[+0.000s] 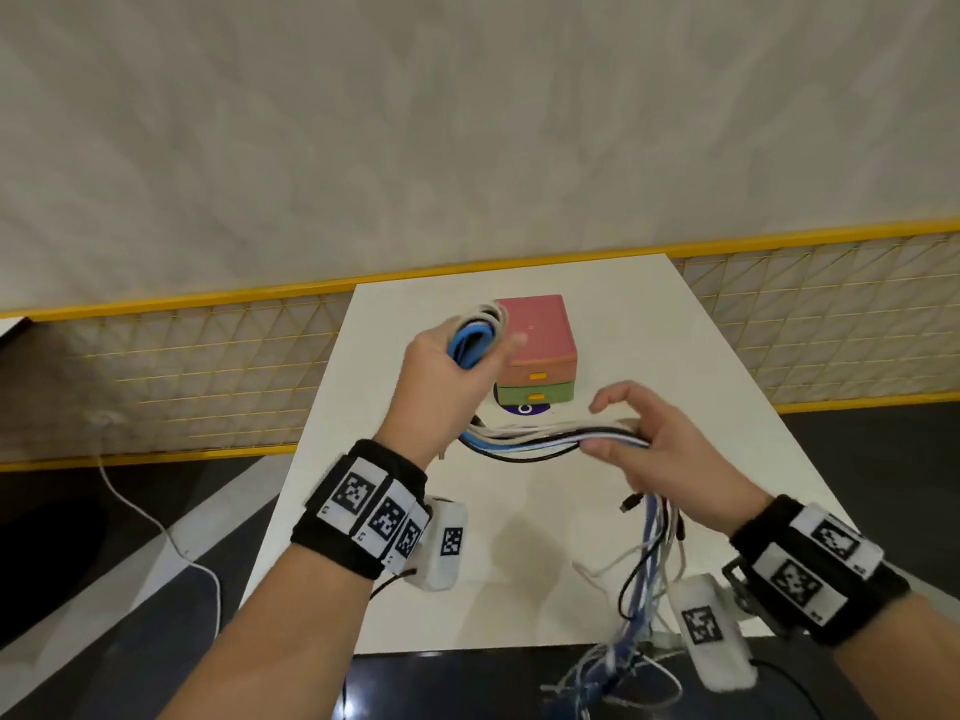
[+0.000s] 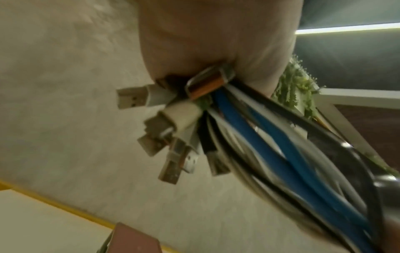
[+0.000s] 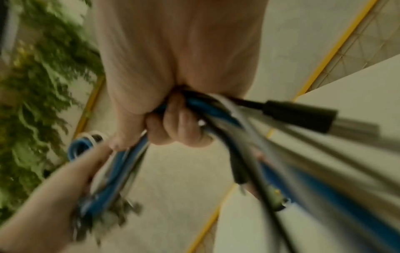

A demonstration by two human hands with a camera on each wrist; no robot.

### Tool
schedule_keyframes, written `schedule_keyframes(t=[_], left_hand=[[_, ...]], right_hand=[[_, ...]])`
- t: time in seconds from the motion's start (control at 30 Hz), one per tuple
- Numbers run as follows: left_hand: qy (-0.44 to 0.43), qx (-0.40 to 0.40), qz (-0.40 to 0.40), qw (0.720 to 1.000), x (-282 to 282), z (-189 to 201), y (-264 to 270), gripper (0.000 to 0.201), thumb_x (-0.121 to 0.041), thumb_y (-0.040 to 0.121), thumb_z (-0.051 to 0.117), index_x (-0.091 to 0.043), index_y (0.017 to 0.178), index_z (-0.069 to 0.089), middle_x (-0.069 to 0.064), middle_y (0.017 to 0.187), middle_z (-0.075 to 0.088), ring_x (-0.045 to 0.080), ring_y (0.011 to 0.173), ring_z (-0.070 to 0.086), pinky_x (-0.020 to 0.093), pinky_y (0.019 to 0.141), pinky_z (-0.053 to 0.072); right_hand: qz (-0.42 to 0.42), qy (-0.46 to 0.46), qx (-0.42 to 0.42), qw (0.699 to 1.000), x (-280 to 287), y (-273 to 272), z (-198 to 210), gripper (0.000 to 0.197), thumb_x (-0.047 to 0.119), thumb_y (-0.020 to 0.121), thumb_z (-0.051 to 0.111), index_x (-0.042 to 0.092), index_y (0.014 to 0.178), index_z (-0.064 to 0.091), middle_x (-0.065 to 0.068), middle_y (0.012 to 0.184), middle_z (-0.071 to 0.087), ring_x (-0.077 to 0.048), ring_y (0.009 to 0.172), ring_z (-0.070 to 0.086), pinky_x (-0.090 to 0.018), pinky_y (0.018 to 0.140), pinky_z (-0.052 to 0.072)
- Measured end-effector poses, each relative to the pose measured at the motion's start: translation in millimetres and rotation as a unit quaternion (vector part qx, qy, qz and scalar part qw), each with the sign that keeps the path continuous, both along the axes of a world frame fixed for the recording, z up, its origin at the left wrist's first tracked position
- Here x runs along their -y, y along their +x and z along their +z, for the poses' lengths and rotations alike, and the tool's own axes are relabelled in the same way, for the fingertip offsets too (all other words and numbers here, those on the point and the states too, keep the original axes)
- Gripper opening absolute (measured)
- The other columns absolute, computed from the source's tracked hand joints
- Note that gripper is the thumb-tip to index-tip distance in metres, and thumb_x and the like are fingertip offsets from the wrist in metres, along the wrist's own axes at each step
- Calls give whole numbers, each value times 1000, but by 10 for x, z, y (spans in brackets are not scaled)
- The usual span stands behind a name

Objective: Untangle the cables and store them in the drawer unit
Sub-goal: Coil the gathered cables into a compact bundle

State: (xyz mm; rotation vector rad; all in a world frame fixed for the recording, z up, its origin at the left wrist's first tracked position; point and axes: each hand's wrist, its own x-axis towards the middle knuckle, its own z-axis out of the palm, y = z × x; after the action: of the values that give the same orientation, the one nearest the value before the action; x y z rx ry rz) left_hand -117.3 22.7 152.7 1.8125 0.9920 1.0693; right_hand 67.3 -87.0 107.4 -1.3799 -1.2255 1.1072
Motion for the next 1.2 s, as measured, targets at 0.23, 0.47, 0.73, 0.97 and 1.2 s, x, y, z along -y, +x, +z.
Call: schedule_keyframes(t=[0.23, 0.47, 0.73, 0.97, 1.2], left_hand=[[-98, -52, -150, 982, 166, -72, 136, 62, -40, 59, 90, -5, 104, 65, 17, 94, 68, 15, 78, 62, 27, 73, 51], [-115, -110, -225, 961, 316, -70, 299, 21, -10, 79, 77, -10, 98, 66, -12, 72, 63, -2, 66, 58, 12, 62, 44], [-145, -44, -182, 972, 314, -13, 277, 17, -21, 92, 67, -11, 78, 68, -1, 59, 64, 21, 71, 70, 35, 82, 58], [-148, 10, -128, 981, 295, -63, 286, 37, -35, 84, 74, -4, 69, 61, 7, 51, 54, 19, 53, 59, 37, 65, 54], [-141, 77, -101, 982, 369, -249, 480, 55, -39, 75, 82, -1, 109, 63, 23, 96, 66, 15, 82, 65, 20, 69, 51]], right_hand=[[29, 31, 61, 997, -132, -38, 360, 25, -3, 85, 64, -2, 96, 41, 17, 50, 58, 3, 39, 47, -9, 41, 33], [62, -20, -34, 997, -90, 96, 403, 52, -11, 84, 57, 20, 122, 38, 0, 59, 46, -13, 48, 28, -27, 46, 24], [108, 10, -39, 993, 87, 341, 232, 20, 11, 88, 60, 7, 107, 59, -9, 66, 49, -21, 59, 51, -31, 65, 48], [-6, 72, 40, 997, 154, 63, 18, 31, 40, 92, 41, 15, 76, 43, 9, 57, 35, -12, 50, 34, -32, 53, 44], [-48, 93, 202, 974, -48, -265, 47, 33, 17, 101, 35, 35, 74, 42, 13, 49, 47, -5, 45, 44, -15, 47, 37]])
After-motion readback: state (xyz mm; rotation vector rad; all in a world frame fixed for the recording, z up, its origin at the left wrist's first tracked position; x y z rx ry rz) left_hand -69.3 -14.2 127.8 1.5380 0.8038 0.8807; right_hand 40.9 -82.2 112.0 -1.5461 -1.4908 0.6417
